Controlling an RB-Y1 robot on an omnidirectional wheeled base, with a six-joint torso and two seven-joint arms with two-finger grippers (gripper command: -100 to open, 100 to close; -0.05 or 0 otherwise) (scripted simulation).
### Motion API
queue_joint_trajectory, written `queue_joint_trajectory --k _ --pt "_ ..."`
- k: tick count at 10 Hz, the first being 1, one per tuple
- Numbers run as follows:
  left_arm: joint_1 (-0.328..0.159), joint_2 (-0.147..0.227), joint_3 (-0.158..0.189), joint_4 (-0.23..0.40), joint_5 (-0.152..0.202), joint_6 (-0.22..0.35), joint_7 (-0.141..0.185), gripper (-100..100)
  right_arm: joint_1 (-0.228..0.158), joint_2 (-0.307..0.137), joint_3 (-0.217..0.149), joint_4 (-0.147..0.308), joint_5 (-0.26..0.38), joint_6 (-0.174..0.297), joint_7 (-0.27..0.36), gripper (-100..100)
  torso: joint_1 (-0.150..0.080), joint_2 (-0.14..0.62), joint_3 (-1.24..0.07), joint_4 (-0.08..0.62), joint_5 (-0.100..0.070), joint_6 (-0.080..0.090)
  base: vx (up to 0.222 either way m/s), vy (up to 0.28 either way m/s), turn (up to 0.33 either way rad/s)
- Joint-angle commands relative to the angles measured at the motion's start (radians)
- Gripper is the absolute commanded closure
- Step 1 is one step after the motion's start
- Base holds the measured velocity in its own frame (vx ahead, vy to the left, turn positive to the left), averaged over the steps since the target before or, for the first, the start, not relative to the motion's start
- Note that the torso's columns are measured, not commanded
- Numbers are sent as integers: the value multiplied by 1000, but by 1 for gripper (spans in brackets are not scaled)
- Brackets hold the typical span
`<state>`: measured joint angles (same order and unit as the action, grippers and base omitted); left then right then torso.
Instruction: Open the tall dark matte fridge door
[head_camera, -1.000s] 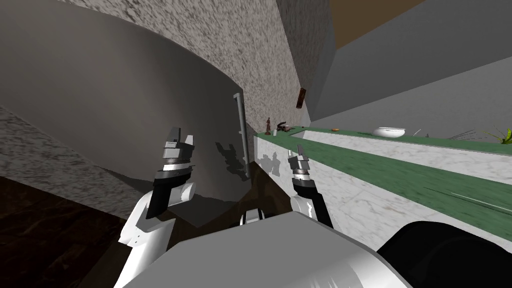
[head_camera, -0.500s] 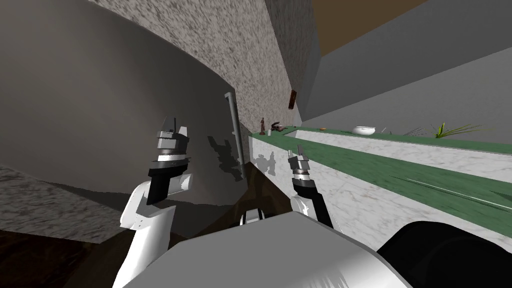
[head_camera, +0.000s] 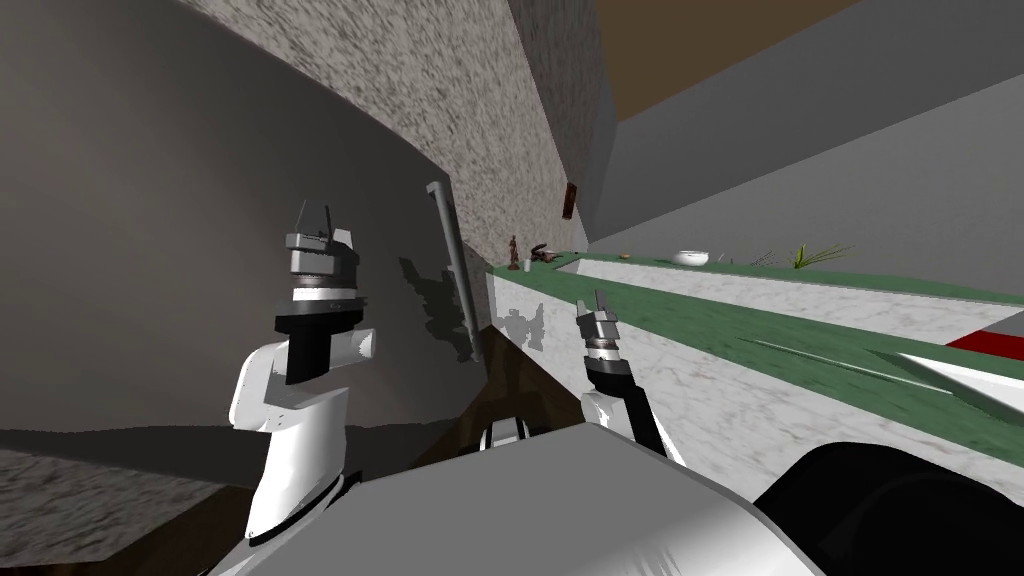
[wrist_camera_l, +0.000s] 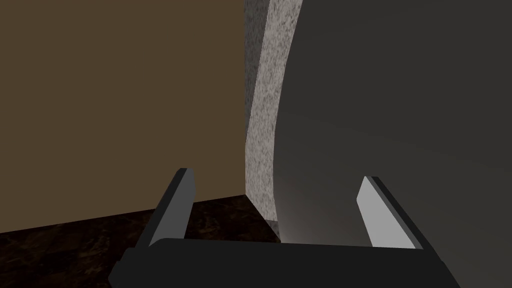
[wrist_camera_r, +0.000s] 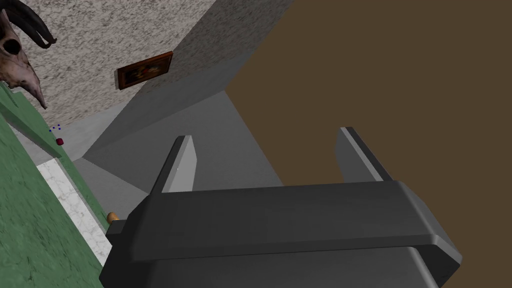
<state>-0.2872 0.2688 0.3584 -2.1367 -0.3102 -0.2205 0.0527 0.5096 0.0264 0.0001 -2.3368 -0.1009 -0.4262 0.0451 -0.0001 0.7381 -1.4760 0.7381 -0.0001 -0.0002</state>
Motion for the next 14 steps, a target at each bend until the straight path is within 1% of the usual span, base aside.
queue_joint_trajectory --k 1,3,4,5,6,7,8,9,10,11,12,13,14 --pt "-70 16 41 18 -54 40 -1 -100 0 0 0 0 0 0 0 0 1 0 0 0 1 -1 15 -33 -247" --pt "-115 16 41 18 -56 40 -1 -100 0 0 0 0 0 0 0 0 -1 -1 0 0 0 0 12 -23 -91" --pt "-152 31 77 32 -105 76 -3 -100 0 0 0 0 0 0 0 0 1 0 0 0 0 0 17 -34 -327" --pt "-182 31 77 32 -105 76 -3 -100 0 0 0 0 0 0 0 0 -1 0 0 0 0 1 16 -32 -155" --pt "-196 31 77 32 -105 76 -3 -100 0 0 0 0 0 0 0 0 0 0 0 0 0 -1 7 -18 44" --pt "-236 47 113 47 -155 111 -6 -100 0 0 0 0 0 0 0 0 1 1 0 0 0 -1 17 -43 -306" --pt "-258 47 113 47 -156 112 -6 -100 0 0 0 0 0 0 0 0 -1 0 0 0 0 1 20 -37 -180" --pt "-278 47 113 47 -156 112 -6 -100 0 0 0 0 0 0 0 0 0 0 0 0 0 0 12 -16 31" --pt "-314 62 149 63 -200 149 -9 -100 0 0 0 0 0 0 0 0 1 0 0 0 1 -1 25 -42 -327" --pt "-343 62 149 63 -206 149 -9 -100 0 0 0 0 0 0 0 0 -1 -1 0 0 0 1 29 -36 -164" --pt "-361 62 149 63 -206 149 -9 -100 0 0 0 0 0 0 0 0 0 -1 0 0 0 0 13 -19 49" --pt "-400 78 184 79 -252 186 -14 -100 0 0 0 0 0 0 0 0 1 0 0 0 0 -1 30 -49 -283" --pt "-432 78 184 79 -258 186 -14 -100 0 0 0 0 0 0 0 0 -1 0 0 0 0 1 30 -44 -185"
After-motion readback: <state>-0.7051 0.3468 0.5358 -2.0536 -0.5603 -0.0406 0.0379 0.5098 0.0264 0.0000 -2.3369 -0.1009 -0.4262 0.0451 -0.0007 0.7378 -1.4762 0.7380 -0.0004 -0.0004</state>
